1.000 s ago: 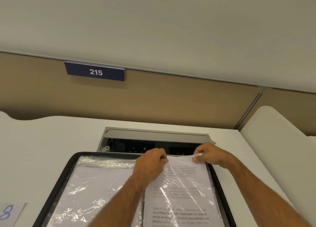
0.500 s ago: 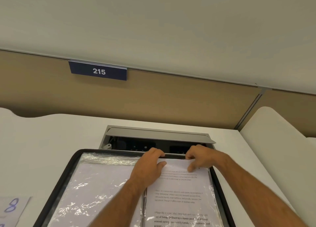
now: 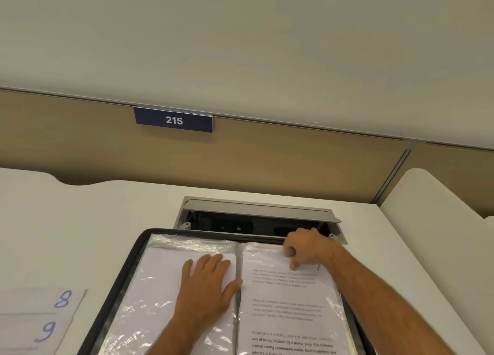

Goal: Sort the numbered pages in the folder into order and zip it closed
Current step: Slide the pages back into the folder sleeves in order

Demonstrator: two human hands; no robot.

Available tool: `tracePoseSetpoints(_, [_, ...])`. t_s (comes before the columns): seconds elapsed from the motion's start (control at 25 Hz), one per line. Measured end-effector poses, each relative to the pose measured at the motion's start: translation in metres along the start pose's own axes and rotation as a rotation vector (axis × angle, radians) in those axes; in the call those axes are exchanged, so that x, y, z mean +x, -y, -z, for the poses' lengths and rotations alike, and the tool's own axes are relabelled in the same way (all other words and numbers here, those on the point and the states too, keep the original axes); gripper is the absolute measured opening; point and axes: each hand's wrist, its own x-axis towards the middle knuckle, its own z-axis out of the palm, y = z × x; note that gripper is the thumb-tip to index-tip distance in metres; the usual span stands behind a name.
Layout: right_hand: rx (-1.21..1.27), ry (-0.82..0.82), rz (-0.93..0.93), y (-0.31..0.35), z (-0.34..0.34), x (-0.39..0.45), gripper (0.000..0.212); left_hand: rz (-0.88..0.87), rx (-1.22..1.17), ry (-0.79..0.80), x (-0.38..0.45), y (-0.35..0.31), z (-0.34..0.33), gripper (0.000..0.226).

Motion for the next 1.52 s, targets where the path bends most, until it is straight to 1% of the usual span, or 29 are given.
tracePoseSetpoints(0.04, [-0.04, 0.003, -0.005, 0.004, -0.001, 0.0, 0.018, -0.02, 0.009, 0.032, -0.004, 0.002, -0.002, 0.073])
tracePoseSetpoints(0.12, [-0.126, 0.006, -0.014, 0.01, 0.002, 0.0, 0.025, -0.053, 0.031, 0.029, -0.009, 0.005, -0.009, 0.074])
tracePoseSetpoints(0.16, [-0.137, 0.0, -0.012, 0.011, 0.003, 0.001, 0.023, -0.062, 0.034, 0.007, -0.011, 0.006, -0.012, 0.075])
tracePoseSetpoints(0.24, [-0.056, -0.01, 0.009, 0.015, 0.003, 0.002, 0.017, -0.06, 0.026, 0.0, -0.013, 0.006, -0.013, 0.079])
tracePoseSetpoints(0.32, [0.025, -0.001, 0.015, 0.018, 0.0, 0.003, 0.02, -0.082, 0.01, -0.061, -0.012, 0.006, -0.016, 0.093])
tracePoseSetpoints(0.4, [0.017, 0.003, -0.002, 0.019, -0.004, 0.006, 0.014, -0.083, -0.007, -0.046, -0.011, 0.007, -0.016, 0.105])
tracePoseSetpoints(0.44, [0.012, 0.002, -0.012, 0.018, -0.006, 0.007, 0.011, -0.082, -0.014, -0.052, -0.011, 0.007, -0.017, 0.106])
tracePoseSetpoints(0.48, [0.014, 0.005, -0.017, 0.018, -0.006, 0.007, 0.009, -0.084, -0.024, -0.07, -0.01, 0.007, -0.017, 0.102])
tracePoseSetpoints(0.56, [0.035, 0.015, -0.021, 0.015, -0.003, 0.007, 0.01, -0.076, 0.011, 0.005, -0.011, 0.008, -0.018, 0.086])
tracePoseSetpoints(0.6, [0.05, 0.012, -0.033, 0.013, 0.0, 0.006, 0.012, -0.074, 0.024, 0.04, -0.012, 0.009, -0.019, 0.077])
tracePoseSetpoints(0.64, [0.062, -0.003, -0.059, 0.01, 0.003, 0.004, 0.017, -0.074, 0.026, 0.043, -0.012, 0.01, -0.021, 0.069])
tracePoseSetpoints(0.68, [0.061, -0.028, -0.103, 0.006, 0.006, 0.001, 0.025, -0.07, 0.03, 0.041, -0.012, 0.01, -0.021, 0.066])
tracePoseSetpoints(0.72, [0.045, -0.055, -0.161, 0.0, 0.009, -0.003, 0.033, -0.064, 0.019, 0.076, -0.012, 0.009, -0.017, 0.069])
tracePoseSetpoints(0.76, [0.021, -0.072, -0.217, -0.008, 0.011, -0.007, 0.039, -0.069, 0.003, 0.053, -0.012, 0.009, -0.017, 0.076])
tracePoseSetpoints(0.8, [0.022, -0.069, -0.26, -0.016, 0.012, -0.012, 0.043, -0.09, -0.003, -0.026, -0.011, 0.01, -0.02, 0.085])
tracePoseSetpoints(0.84, [0.056, -0.044, -0.29, -0.026, 0.011, -0.016, 0.043, -0.097, -0.01, -0.06, -0.011, 0.011, -0.023, 0.092])
tracePoseSetpoints(0.92, [0.216, 0.003, -0.304, -0.043, 0.004, -0.025, 0.04, -0.093, -0.002, -0.064, -0.011, 0.01, -0.022, 0.1])
tracePoseSetpoints(0.96, [0.342, -0.032, -0.286, -0.05, 0.0, -0.03, 0.038, -0.092, 0.006, -0.058, -0.011, 0.009, -0.021, 0.102])
tracePoseSetpoints(1.04, [0.698, -0.212, -0.24, -0.057, -0.011, -0.043, 0.028, -0.081, 0.011, -0.035, -0.011, 0.009, -0.018, 0.105])
tracePoseSetpoints(1.08, [0.896, -0.276, -0.224, -0.056, -0.017, -0.051, 0.033, -0.076, -0.004, -0.035, -0.011, 0.009, -0.018, 0.108])
tracePoseSetpoints(1.12, [1.062, -0.287, -0.223, -0.054, -0.024, -0.06, 0.042, -0.075, -0.015, -0.044, -0.011, 0.009, -0.017, 0.11])
tracePoseSetpoints(1.16, [1.147, -0.263, -0.235, -0.052, -0.031, -0.069, 0.045, -0.077, -0.015, -0.045, -0.011, 0.008, -0.016, 0.113])
tracePoseSetpoints(1.24, [1.159, -0.177, -0.262, -0.047, -0.046, -0.086, 0.038, -0.077, -0.003, -0.022, -0.011, 0.007, -0.014, 0.117])
tracePoseSetpoints(1.36, [1.215, -0.073, -0.286, -0.042, -0.069, -0.109, 0.036, -0.075, -0.001, 0.018, -0.01, 0.009, -0.013, 0.117])
tracePoseSetpoints(1.44, [1.239, -0.031, -0.308, -0.036, -0.082, -0.127, 0.032, -0.089, 0.01, 0.004, -0.011, 0.01, -0.008, 0.11])
tracePoseSetpoints(1.52, [1.256, -0.012, -0.32, -0.029, -0.09, -0.144, 0.031, -0.103, 0.011, -0.011, -0.015, 0.008, 0.0, 0.098])
